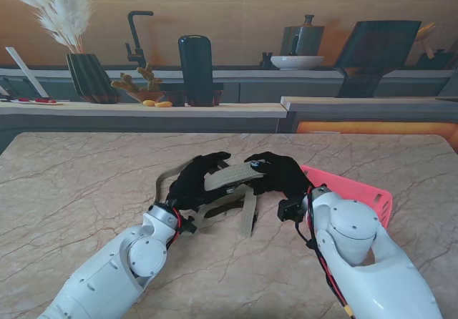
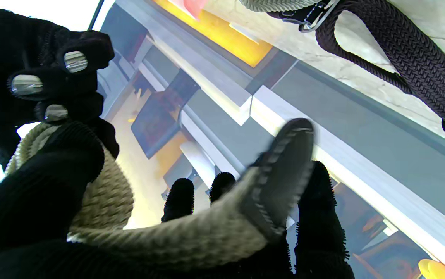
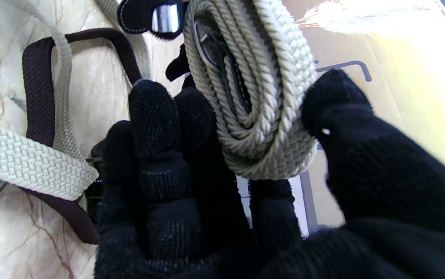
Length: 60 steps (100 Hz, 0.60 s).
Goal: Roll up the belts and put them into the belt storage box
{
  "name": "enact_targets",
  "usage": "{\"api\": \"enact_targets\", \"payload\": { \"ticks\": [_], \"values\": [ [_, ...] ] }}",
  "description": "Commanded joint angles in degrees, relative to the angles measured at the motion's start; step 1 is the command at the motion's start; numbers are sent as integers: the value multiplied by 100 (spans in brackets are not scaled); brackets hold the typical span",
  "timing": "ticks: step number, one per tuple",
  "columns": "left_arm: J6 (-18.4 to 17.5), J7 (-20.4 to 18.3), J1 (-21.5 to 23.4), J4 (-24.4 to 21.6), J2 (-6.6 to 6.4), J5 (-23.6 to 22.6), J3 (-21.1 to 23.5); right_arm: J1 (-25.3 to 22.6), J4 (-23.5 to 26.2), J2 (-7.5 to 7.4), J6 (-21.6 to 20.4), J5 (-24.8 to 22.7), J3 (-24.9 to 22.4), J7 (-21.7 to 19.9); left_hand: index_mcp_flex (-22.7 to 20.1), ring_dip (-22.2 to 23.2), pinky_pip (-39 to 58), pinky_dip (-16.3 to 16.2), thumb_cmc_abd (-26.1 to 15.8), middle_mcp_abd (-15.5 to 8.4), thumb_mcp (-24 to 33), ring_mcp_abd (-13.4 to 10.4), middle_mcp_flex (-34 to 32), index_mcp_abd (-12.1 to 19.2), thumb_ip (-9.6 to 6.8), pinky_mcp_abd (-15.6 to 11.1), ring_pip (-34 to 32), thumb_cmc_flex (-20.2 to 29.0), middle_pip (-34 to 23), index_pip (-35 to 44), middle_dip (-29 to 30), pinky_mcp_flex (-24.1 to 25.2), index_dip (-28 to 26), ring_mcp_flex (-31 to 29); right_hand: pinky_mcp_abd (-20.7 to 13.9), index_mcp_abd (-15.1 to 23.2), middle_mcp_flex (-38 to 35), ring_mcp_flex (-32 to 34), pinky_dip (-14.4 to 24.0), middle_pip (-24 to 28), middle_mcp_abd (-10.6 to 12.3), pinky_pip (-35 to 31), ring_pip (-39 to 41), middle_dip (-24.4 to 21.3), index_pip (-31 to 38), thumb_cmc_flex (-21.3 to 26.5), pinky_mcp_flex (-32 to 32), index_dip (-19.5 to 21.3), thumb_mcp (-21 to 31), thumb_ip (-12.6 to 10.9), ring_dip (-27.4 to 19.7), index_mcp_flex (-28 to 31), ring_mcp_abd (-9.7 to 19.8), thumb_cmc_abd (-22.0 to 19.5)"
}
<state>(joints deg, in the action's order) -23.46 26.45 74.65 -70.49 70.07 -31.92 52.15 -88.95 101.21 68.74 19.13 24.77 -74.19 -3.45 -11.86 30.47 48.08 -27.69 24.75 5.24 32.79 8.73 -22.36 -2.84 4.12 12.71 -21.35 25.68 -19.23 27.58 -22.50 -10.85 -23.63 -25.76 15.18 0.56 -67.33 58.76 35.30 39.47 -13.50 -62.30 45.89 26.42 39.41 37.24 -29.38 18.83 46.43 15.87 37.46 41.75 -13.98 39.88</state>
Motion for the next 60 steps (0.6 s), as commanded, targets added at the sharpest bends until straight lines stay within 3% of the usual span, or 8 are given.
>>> {"api": "enact_targets", "payload": {
  "ticks": [1, 24, 27, 40, 49, 60],
  "values": [
    [20, 12, -23, 58, 37, 26, -23, -83, 132, 33, -33, 79, -30, -27, 284, -77, -122, 58, 172, -46, 101, -193, 234, 193, 72, -221, 129, -195, 140, -208, 80, 111, 53, 165, -217, 322, 7, 125, -60, 264, 168, -318, 132, 157, 1788, 878, -127, 445, 1066, -251, 93, 744, 380, -638],
    [-196, 137, 9, 51, 112, 156, -56, -74, 121, 85, 280, 662, -30, -79, 355, -126, -237, 104, 106, -96, 69, -274, 362, 329, 198, -329, 174, -606, 123, -217, 126, 188, 78, 275, -200, 309, 68, 135, -21, 365, 128, -320, 222, 250, 1777, 887, -168, 525, 1011, -255, 167, 686, 369, -711],
    [-244, 160, 21, 41, 119, 155, -60, -38, 75, 97, 330, 734, -9, -81, 339, -146, -243, 113, 138, -104, 271, -291, 382, 341, 304, -350, 154, -779, 74, -247, 154, 176, 134, 287, -197, 307, 90, 118, -9, 401, 109, -320, 265, 279, 1770, 892, -165, 541, 998, -257, 199, 680, 359, -719],
    [-421, 212, 68, -10, 136, 156, -65, 166, -205, 121, 452, 911, 108, -212, 356, -178, -264, 144, 244, -124, 575, -319, 434, 365, 468, -397, 162, -1192, 61, -512, 192, 195, 335, 329, -228, 389, 185, -6, 186, 672, -8, -436, 794, 425, 1731, 889, -44, 630, 874, -268, 532, 636, 289, -813],
    [-457, 214, 83, -31, 134, 143, -68, 325, -412, 135, 488, 967, 211, -306, 360, -186, -271, 154, 230, -111, 645, -316, 448, 367, 484, -420, 171, -1203, 64, -547, 198, 198, 333, 349, -281, 490, 203, -86, 455, 868, -39, -641, 1352, 490, 1714, 871, 66, 665, 748, -283, 872, 637, 295, -879],
    [-408, 223, 80, -31, 143, 155, -88, 516, -664, 167, 635, 1175, 329, -441, 355, -184, -250, 161, 10, -125, 701, -329, 434, 335, 479, -468, 148, -1044, 31, -561, 193, 175, 309, 334, -310, 499, 252, -160, 541, 927, -48, -689, 1491, 515, 1707, 885, 135, 678, 726, -287, 964, 608, 308, -926]
  ]
}}
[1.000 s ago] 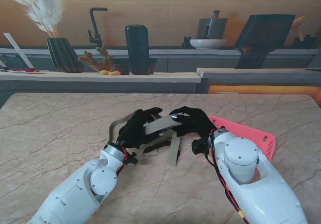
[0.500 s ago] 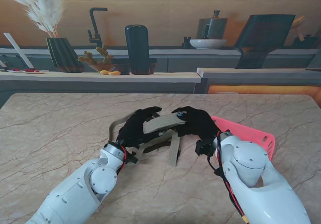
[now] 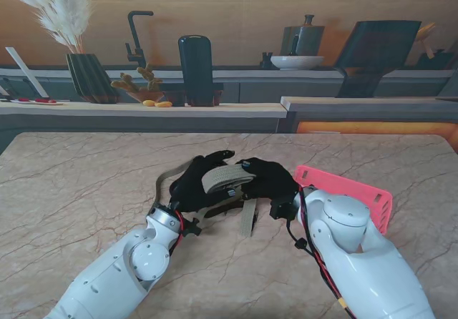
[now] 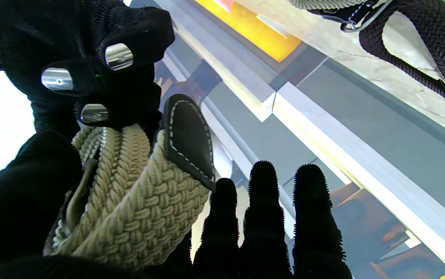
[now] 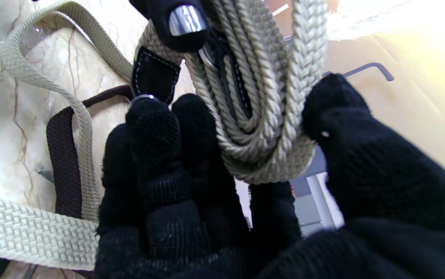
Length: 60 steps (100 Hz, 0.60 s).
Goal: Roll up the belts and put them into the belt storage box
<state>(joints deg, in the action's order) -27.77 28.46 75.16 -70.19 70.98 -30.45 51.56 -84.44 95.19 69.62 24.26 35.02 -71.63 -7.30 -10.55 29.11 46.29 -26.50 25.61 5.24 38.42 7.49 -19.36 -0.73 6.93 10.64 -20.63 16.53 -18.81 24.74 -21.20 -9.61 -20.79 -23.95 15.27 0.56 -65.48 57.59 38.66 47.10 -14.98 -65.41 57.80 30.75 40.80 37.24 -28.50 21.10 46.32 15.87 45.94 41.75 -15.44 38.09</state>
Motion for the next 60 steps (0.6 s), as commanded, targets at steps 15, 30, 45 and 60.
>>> {"api": "enact_targets", "payload": {
  "ticks": [15, 30, 45, 60],
  "values": [
    [120, 71, 34, -72, 75, 48, -43, 216, -335, 207, 263, 938, 169, -44, 214, -166, 160, 91, -530, -199, -335, -294, 9, 56, 141, -301, 43, 407, -150, -311, 113, 2, -36, 33, -330, 368, 168, -132, 254, 219, 90, -370, 333, 114, 1581, 916, 124, 530, 718, -294, 153, 503, 446, -833],
    [210, 148, 37, -72, 80, 8, -20, 261, -484, 296, 217, 1468, 209, 39, 219, -293, 326, 113, -783, -200, -796, -301, -199, -31, 27, -268, -30, 868, -268, -294, 153, -58, -38, -72, -330, 315, 227, -161, 283, 281, 104, -365, 356, 146, 1579, 922, 138, 592, 682, -288, 172, 433, 472, -915],
    [284, 214, 18, -36, 91, 2, -7, 275, -586, 298, 249, 1651, 222, -157, 190, -313, 356, 123, -926, -170, -961, -282, -119, -93, 14, -329, -117, 917, -311, -421, 166, -60, 56, -21, -367, 295, 306, -220, 308, 338, 96, -325, 384, 181, 1570, 950, 198, 672, 626, -298, 201, 365, 480, -971],
    [436, 216, -27, 28, 84, -16, 1, 169, -498, 267, 83, 1568, 149, -152, 199, -320, 377, 119, -959, -150, -1024, -273, -114, -127, 0, -348, -152, 990, -328, -388, 170, -55, 40, 7, -370, 339, 314, -229, 329, 358, 125, -316, 393, 190, 1578, 944, 199, 721, 600, -299, 212, 348, 508, -990]
  ]
}}
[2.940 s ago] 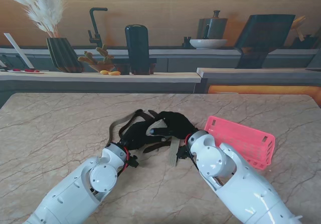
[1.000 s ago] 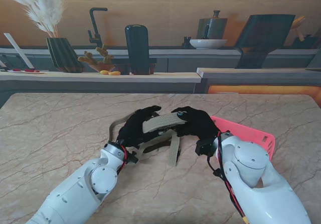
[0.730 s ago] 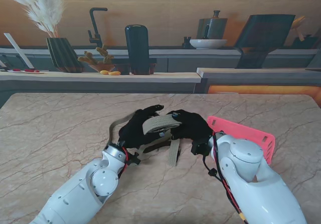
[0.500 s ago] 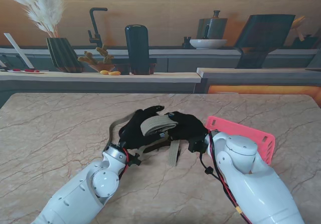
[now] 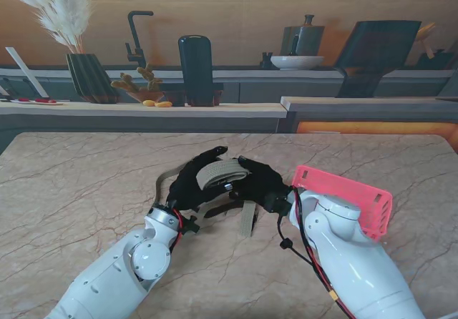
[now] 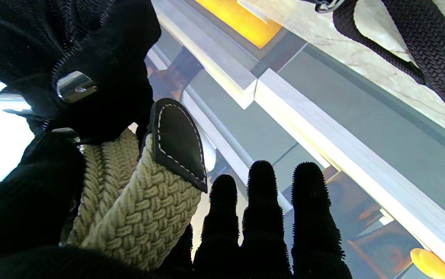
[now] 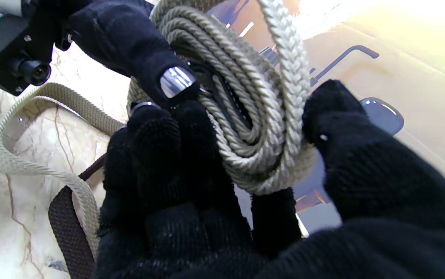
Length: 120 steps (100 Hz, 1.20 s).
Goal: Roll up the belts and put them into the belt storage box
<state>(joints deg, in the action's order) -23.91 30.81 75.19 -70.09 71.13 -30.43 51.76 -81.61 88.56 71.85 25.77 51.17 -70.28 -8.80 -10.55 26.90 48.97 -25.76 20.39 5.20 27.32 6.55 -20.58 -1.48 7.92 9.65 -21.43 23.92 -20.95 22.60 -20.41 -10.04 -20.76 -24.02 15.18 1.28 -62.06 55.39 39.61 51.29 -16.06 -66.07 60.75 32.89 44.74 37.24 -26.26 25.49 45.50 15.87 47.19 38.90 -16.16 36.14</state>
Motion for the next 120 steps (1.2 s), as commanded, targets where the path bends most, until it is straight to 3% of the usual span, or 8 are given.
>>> {"api": "enact_targets", "payload": {
  "ticks": [1, 47, 61, 80, 90, 101, 120],
  "values": [
    [55, -19, -36, 26, 69, -21, -20, -123, 175, 42, -75, -50, 6, 0, 198, -100, 111, 45, -433, -141, 76, -182, 3, -53, -99, -249, -75, 247, -116, -170, 91, -14, 35, 14, -361, 268, -28, -9, 234, -61, 233, -251, 98, -24, 1183, 945, -26, 283, 681, -300, 87, 632, 581, -795],
    [259, -125, -207, 271, 79, 55, -112, -324, 396, -50, -391, -209, -123, -167, 205, -174, 64, 81, -349, -84, -6, -157, 14, 12, -117, -202, -37, 8, -63, 499, 118, 19, -240, 56, -372, 315, -23, -19, 259, -80, 273, -215, 79, -35, 1177, 943, -25, 338, 651, -305, 91, 627, 603, -810],
    [111, -145, -135, 191, 125, 253, -88, -211, 258, -40, -319, -338, -36, -184, 196, -183, 103, 72, -740, -281, -119, -271, -164, 121, -60, -277, -46, 127, -99, 857, 112, -54, -348, -71, -382, 310, -19, -27, 256, -85, 283, -184, 62, -36, 1171, 943, -24, 346, 636, -307, 88, 610, 619, -826],
    [-173, 6, 78, -92, 134, 210, 23, 30, -25, 42, -107, -551, 112, 77, 84, -226, 187, 47, -887, -369, -73, -344, -453, 95, -61, -412, -90, 250, -198, 1057, 123, -211, -386, -282, -381, 304, 7, -37, 259, -77, 289, -166, 47, -34, 1162, 938, -21, 351, 608, -306, 86, 586, 627, -853],
    [-270, 42, 148, -190, 134, 192, 56, 153, -163, 99, 31, -590, 185, 234, 65, -296, 219, 42, -768, -276, 17, -338, -511, 75, -61, -464, -122, 252, -221, 1139, 151, -289, -387, -372, -376, 301, 25, -54, 260, -74, 286, -153, 41, -39, 1158, 947, -17, 353, 593, -311, 85, 575, 621, -857],
    [-325, 47, 163, -210, 142, 205, 55, 281, -302, 141, 117, -643, 299, 296, 92, -517, 141, 113, -407, -187, 664, -307, -499, 15, -1, -584, -246, -124, -267, 1199, 179, -387, -280, -370, -377, 288, 32, -59, 260, -69, 275, -142, 43, -45, 1163, 952, -12, 356, 586, -314, 83, 564, 616, -857],
    [-356, 133, 114, -142, 156, 132, 10, 462, -466, 179, 244, -660, 596, 177, 218, -588, 19, 196, -83, -132, 958, -288, -401, -83, 36, -773, -294, -219, -314, 1213, 151, -518, -254, -331, -369, 265, 44, -68, 257, -65, 273, -131, 37, -62, 1170, 960, -8, 343, 588, -319, 74, 556, 607, -863]
  ]
}}
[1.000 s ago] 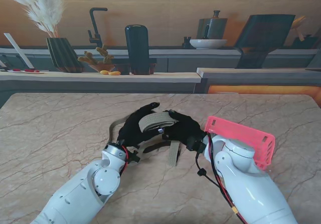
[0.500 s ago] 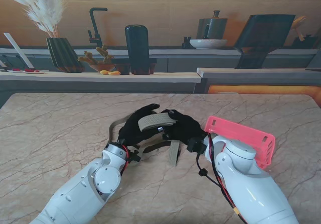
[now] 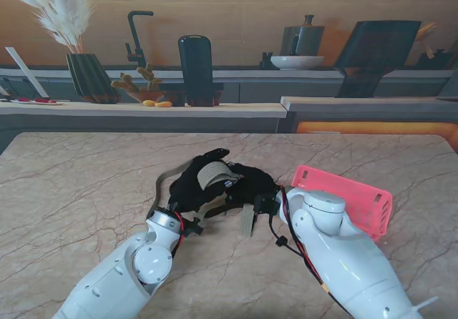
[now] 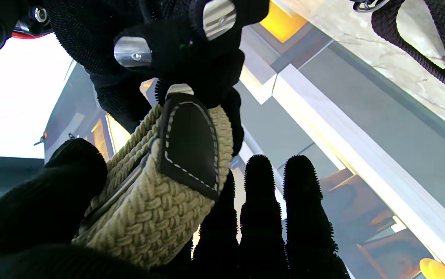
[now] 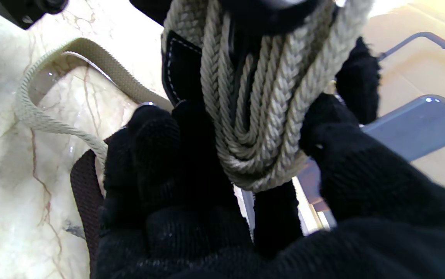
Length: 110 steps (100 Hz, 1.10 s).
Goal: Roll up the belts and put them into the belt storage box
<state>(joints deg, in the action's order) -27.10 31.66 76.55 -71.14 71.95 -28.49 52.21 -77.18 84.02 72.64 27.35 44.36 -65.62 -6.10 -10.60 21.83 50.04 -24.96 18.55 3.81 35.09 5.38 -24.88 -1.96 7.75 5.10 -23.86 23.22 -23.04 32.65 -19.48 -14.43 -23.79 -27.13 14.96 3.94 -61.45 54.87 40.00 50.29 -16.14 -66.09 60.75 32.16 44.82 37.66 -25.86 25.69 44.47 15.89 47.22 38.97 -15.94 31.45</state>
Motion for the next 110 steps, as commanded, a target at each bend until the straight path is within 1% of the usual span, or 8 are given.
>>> {"api": "enact_targets", "payload": {
  "ticks": [1, 27, 55, 66, 84, 89, 92, 110],
  "values": [
    [-35, 55, -22, -36, 75, -65, -36, 28, -20, 103, 94, 28, 148, -101, 232, -87, -104, 126, 102, 10, 187, -172, 36, -37, 55, -323, -57, -145, -113, 214, 53, -86, 48, -15, -346, -3, -17, -18, 217, 35, 279, -129, 36, 10, 1164, 917, -47, 322, 689, -321, 70, 550, 581, -392],
    [31, 200, -30, -11, 84, -158, -17, 141, -137, 152, 168, 500, 466, -460, 244, -140, -340, 231, 58, 81, 8, -85, 335, -118, 32, -372, -113, 71, -156, 19, 29, 64, 216, 285, -337, -30, 1, -54, 212, 29, 262, -122, 9, -20, 1177, 929, -4, 307, 707, -324, 45, 542, 548, -389],
    [254, -42, -112, 76, 65, 4, -60, -33, 152, 80, -153, 635, 471, -626, 235, -147, -380, 234, 110, 146, -297, 4, 301, -139, -131, -275, -83, 409, -116, -14, 62, 116, 233, 301, -347, 185, -1, -69, 199, 2, 318, -113, -40, -64, 1186, 896, 5, 316, 661, -313, 6, 558, 580, -394],
    [339, -204, -146, 107, 57, 116, -99, -105, 264, 39, -300, 658, 459, -732, 100, -117, -424, 247, -61, 158, -701, 50, 270, -96, -212, -219, -36, 592, -96, 81, 72, 128, 96, 293, -347, 391, -39, -64, 196, -49, 350, -115, -58, -101, 1155, 865, 5, 310, 609, -313, -10, 608, 592, -377],
    [345, -493, -163, 124, 56, 382, -171, -124, 298, 24, -445, 667, 504, -819, -9, -67, -446, 247, -436, 171, -1252, 80, 168, -16, -317, -121, 22, 867, -19, 0, 96, 134, 43, 246, -334, 1017, -86, -51, 167, -79, 405, -61, -100, -102, 1074, 774, 27, 267, 436, -322, -41, 796, 605, -304],
    [329, -554, -156, 112, 54, 436, -187, -113, 294, 31, -494, 623, 539, -775, -48, -51, -432, 237, -614, 157, -1443, 90, 102, 25, -346, -82, 52, 1086, 36, -41, 91, 141, 39, 216, -328, 1239, -89, -52, 162, -58, 406, -46, -104, -81, 1063, 749, 32, 269, 378, -324, -44, 845, 596, -292],
    [322, -585, -153, 105, 52, 459, -196, -101, 288, 36, -528, 583, 560, -739, -56, -18, -383, 210, -734, 160, -1780, 91, 56, 53, -396, -52, 64, 1322, 62, -55, 55, 146, 14, 182, -321, 1347, -90, -51, 160, -45, 411, -39, -105, -70, 1063, 738, 38, 278, 353, -326, -44, 862, 593, -293],
    [277, -809, -144, 81, 50, 672, -272, -43, 251, 63, -711, 486, 647, -620, -88, -10, -338, 186, -846, 122, -1788, 74, -78, 194, -451, 139, 75, 1537, 68, -102, 45, 141, 15, 101, -309, 1730, -101, -59, 153, -18, 415, 1, -106, -33, 1056, 716, 89, 295, 243, -338, -42, 922, 594, -287]
  ]
}}
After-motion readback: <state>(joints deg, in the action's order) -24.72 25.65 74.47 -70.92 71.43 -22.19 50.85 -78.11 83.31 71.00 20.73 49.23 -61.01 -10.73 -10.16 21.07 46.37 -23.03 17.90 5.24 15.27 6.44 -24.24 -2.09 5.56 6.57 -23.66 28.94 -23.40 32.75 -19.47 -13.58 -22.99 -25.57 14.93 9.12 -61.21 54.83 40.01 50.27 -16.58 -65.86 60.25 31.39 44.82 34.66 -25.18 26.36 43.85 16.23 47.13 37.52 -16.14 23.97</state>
